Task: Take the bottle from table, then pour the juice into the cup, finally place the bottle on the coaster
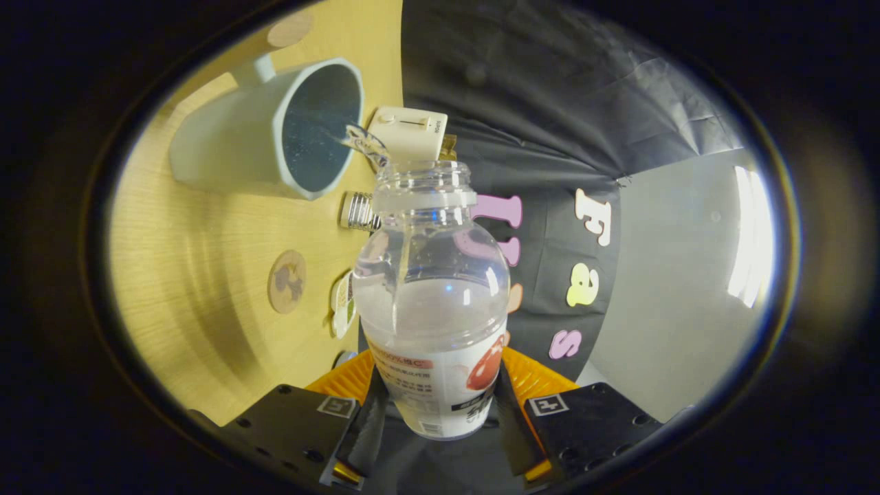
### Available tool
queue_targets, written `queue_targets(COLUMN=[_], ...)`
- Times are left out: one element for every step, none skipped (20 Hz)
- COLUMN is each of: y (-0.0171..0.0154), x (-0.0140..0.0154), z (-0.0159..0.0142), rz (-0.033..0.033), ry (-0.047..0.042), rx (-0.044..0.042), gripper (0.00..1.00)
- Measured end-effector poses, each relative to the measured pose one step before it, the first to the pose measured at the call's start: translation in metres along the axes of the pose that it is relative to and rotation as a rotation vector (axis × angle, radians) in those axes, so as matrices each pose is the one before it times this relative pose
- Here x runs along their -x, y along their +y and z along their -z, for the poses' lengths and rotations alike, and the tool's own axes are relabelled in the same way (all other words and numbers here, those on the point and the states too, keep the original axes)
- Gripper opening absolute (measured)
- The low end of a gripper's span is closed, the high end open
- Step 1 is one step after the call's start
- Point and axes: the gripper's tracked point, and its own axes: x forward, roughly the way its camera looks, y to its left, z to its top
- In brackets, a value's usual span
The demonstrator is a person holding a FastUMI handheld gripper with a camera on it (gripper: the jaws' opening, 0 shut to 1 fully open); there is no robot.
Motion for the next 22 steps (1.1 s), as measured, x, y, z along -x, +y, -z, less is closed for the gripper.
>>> queue_targets(y=[-0.00103,-0.00087,-0.00048,-0.00115,-0.00080,-0.00157,-0.00153,-0.00118,-0.00043,-0.00037,-0.00019,-0.00103,-0.00067,-0.00064,-0.00050,-0.00074,-0.00103,-0.00122,-0.00124,-0.00060,-0.00144,-0.00154], x=[0.00054,-0.00049,0.00066,-0.00077,0.00009,-0.00127,-0.00031,0.00007,0.00025,-0.00053,0.00079,0.00045,0.00045,-0.00021,0.00066,-0.00080,0.00003,-0.00030,0.00065,-0.00077,-0.00074,-0.00101], z=[-0.00055,0.00030,-0.00056,-0.00057,-0.00076,-0.00038,-0.00050,-0.00033,-0.00041,-0.00032,0.00043,-0.00042,0.00015,0.00025,0.00046,0.00026,-0.00010,0.00056,-0.00024,0.00016,0.00068,0.00030], rz=[0.00522,0.00544,0.00480,0.00624,0.00629,0.00716,0.00742,0.00725,0.00288,-0.00006,-0.00229,0.00087,0.00312,0.00264,0.00229,0.00277,0.00450,0.00517,0.00557,0.00422,0.00436,0.00628], ry=[-0.00099,-0.00171,-0.00240,-0.00290,-0.00373,-0.00509,-0.00399,-0.00407,-0.00260,-0.00049,-0.00034,-0.00131,-0.00237,-0.00302,-0.00070,-0.00161,-0.00162,-0.00146,-0.00172,-0.00156,-0.00152,-0.00277], rx=[0.00156,0.00218,0.00378,0.00526,0.00782,0.00976,0.01252,0.00909,0.00422,0.00012,-0.00099,0.00147,0.00426,0.00465,0.00456,0.00574,0.00725,0.00946,0.00774,0.00550,0.00642,0.00721], gripper=[0.75,0.75,0.75,0.75,0.75,0.75,0.75,0.75,0.75,0.75,0.75,0.75,0.75,0.75,0.75,0.75,0.75,0.75,0.75,0.75,0.75,0.75])
